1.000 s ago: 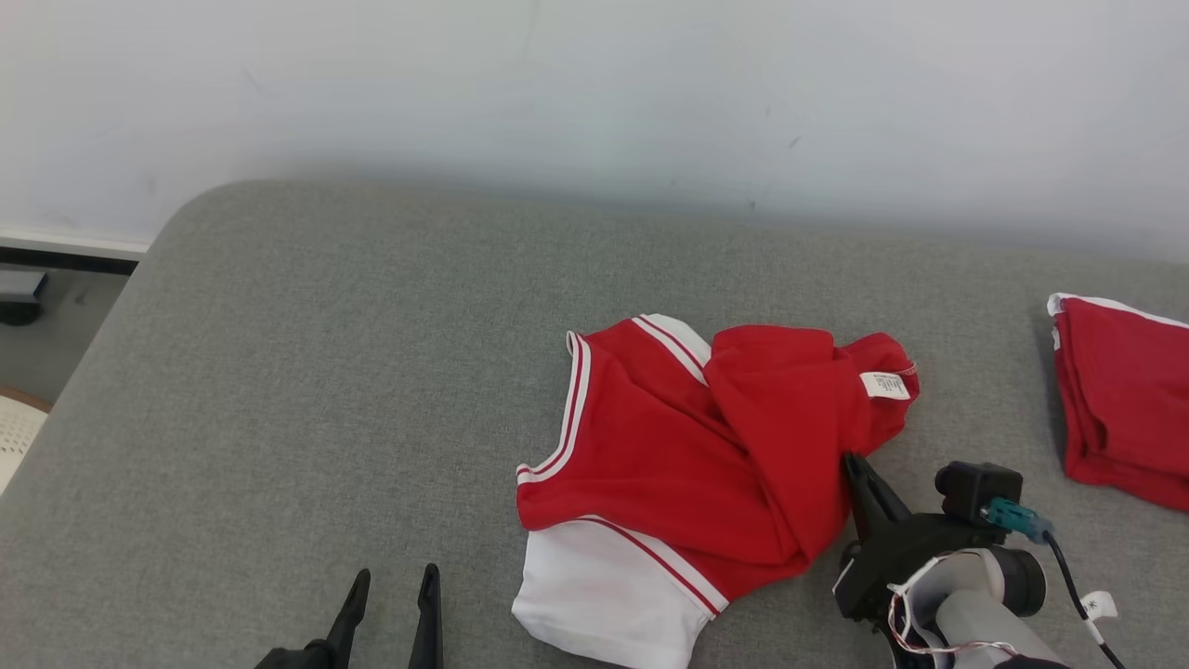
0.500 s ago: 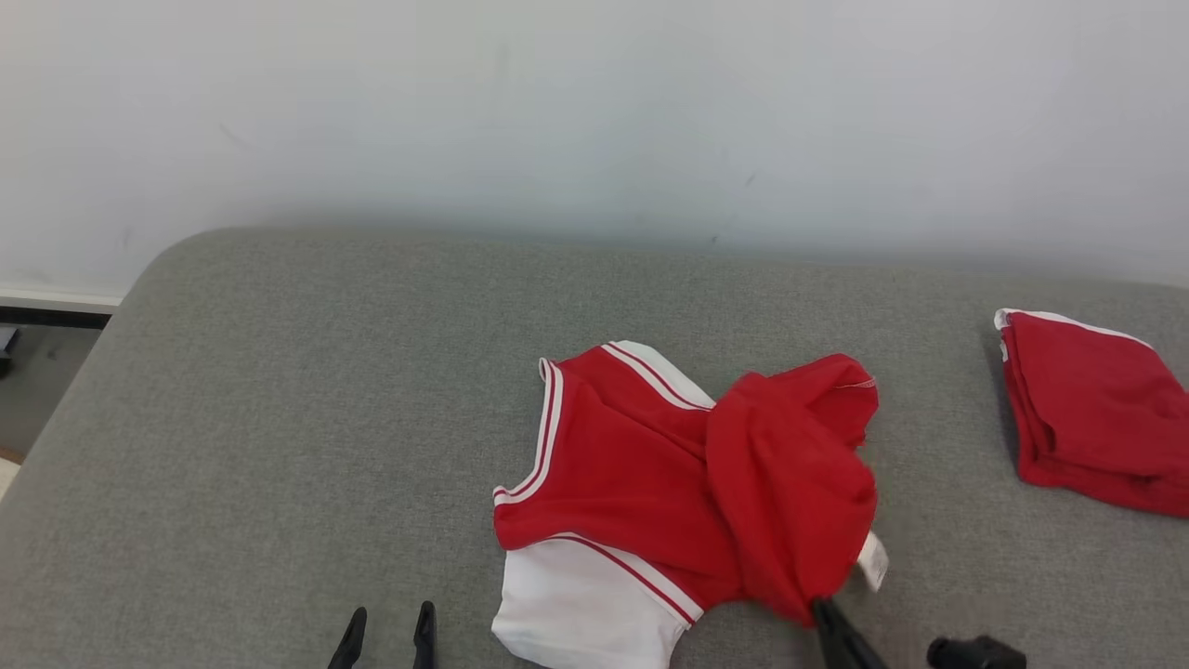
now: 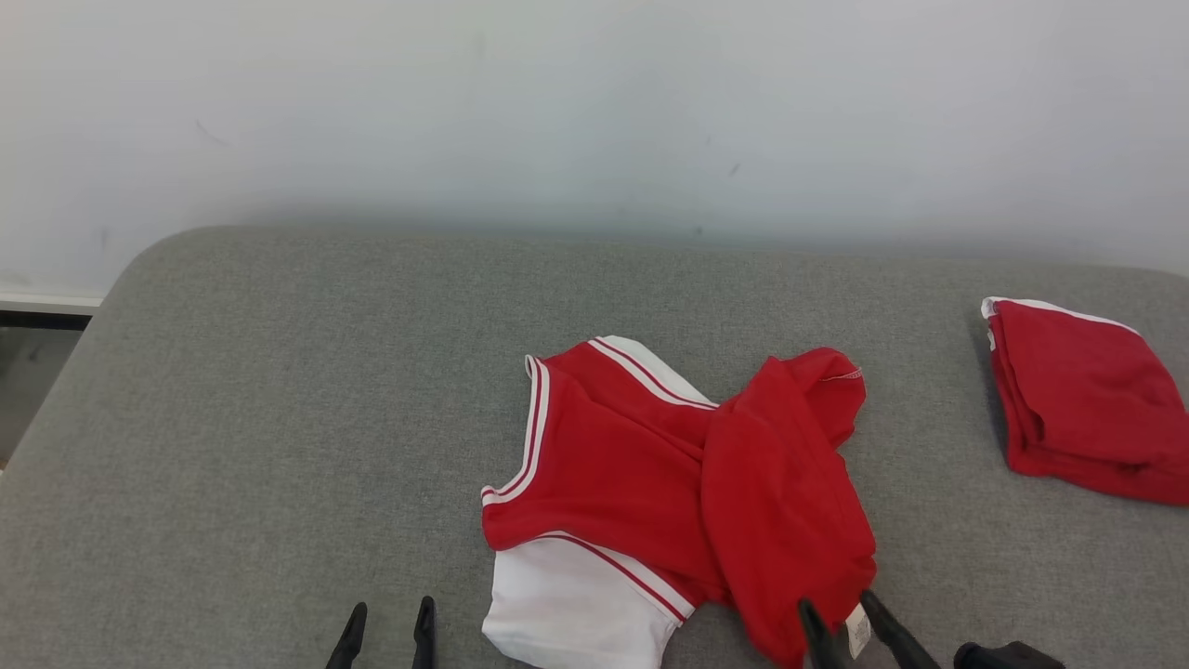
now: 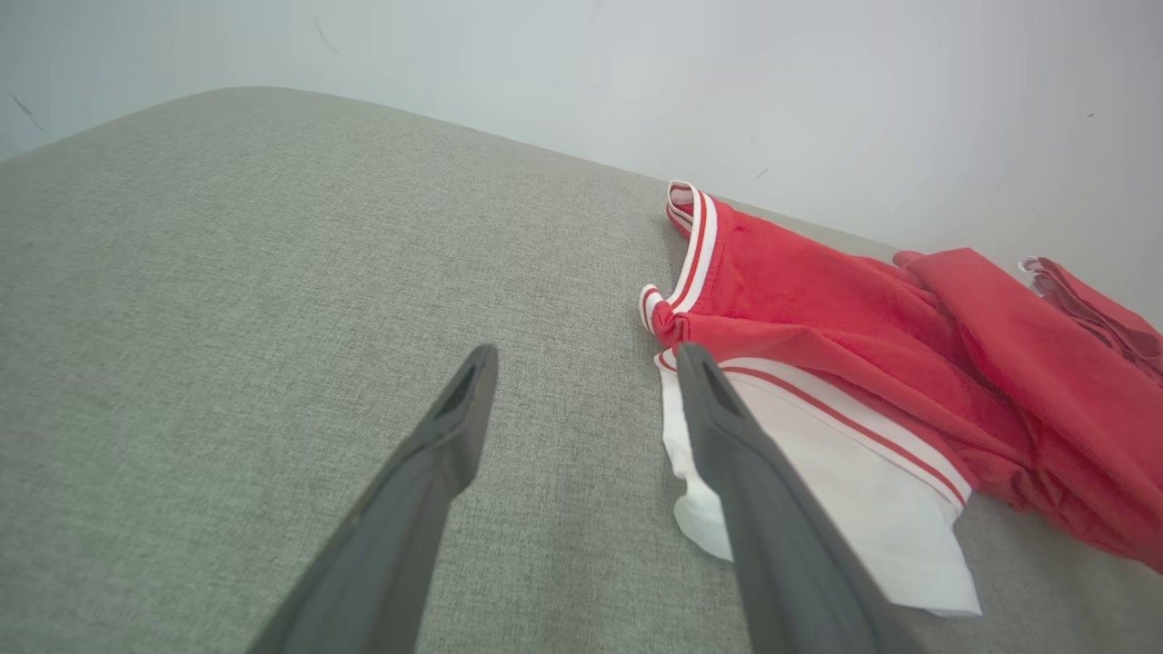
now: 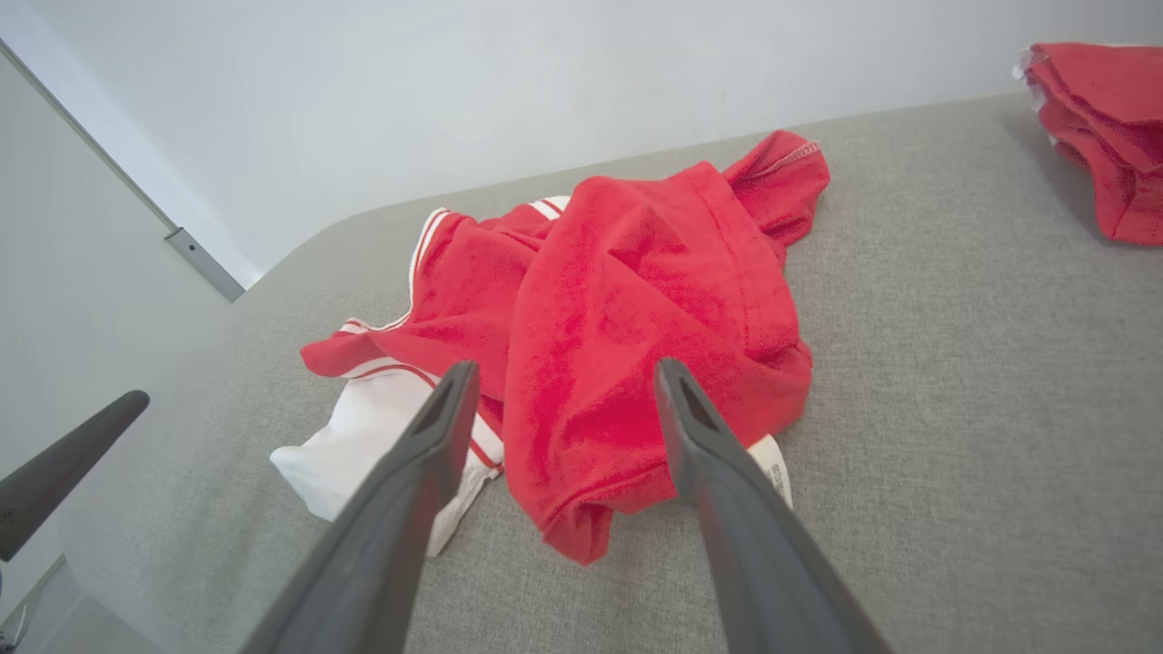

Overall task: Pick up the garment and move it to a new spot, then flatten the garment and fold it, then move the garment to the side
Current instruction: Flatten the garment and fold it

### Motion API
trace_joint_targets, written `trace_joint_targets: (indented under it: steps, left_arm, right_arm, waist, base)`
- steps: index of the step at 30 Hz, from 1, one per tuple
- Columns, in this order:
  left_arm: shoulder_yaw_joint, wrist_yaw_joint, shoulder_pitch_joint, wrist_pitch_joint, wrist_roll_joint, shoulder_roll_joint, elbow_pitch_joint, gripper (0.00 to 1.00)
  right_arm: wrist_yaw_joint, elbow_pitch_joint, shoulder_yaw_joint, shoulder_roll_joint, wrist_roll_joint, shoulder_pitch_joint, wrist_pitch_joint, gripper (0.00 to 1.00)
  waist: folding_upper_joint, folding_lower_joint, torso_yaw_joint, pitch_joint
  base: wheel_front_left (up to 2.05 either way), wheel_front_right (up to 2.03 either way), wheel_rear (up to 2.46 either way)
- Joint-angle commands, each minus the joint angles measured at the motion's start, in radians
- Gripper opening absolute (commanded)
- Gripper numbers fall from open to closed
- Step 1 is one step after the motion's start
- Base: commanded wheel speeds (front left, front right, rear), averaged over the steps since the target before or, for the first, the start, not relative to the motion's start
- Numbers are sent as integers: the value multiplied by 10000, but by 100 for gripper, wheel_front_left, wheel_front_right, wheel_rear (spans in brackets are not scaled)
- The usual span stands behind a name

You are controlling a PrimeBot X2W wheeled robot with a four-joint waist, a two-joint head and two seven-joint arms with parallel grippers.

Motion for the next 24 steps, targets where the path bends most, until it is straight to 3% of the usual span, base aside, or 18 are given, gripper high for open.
trace_joint_targets:
  steps: [1, 6, 11, 19, 24]
  left_arm:
    - [37, -4, -85, -29, 69, 9, 35, 100]
    - [84, 3, -34, -29, 13, 9, 5, 100]
    - [79, 21, -84, -29, -20, 9, -30, 100]
    - [84, 12, -164, -29, 99, 9, -37, 100]
    - [128, -2, -310, -29, 177, 9, -54, 100]
  right_arm:
    - [-24, -301, -131, -30, -76, 70, 84, 100]
    - [-24, -835, -726, -265, -230, -246, 408, 100]
    - [-26, -72, -904, -649, -372, -1180, 606, 100]
    - [-25, 3182, -873, -1071, -216, -2865, 204, 100]
    - [-25, 5229, -628, -916, -53, -3920, -336, 100]
  waist:
    - [0, 0, 19, -22]
    - [0, 0, 37, -31]
    - [0, 0, 36, -20]
    - [0, 0, 199, 47]
    - [0, 0, 332, 198]
  base:
    - [0, 0, 0]
    - [0, 0, 0]
    - [0, 0, 0]
    - [0, 0, 0]
    - [0, 0, 0]
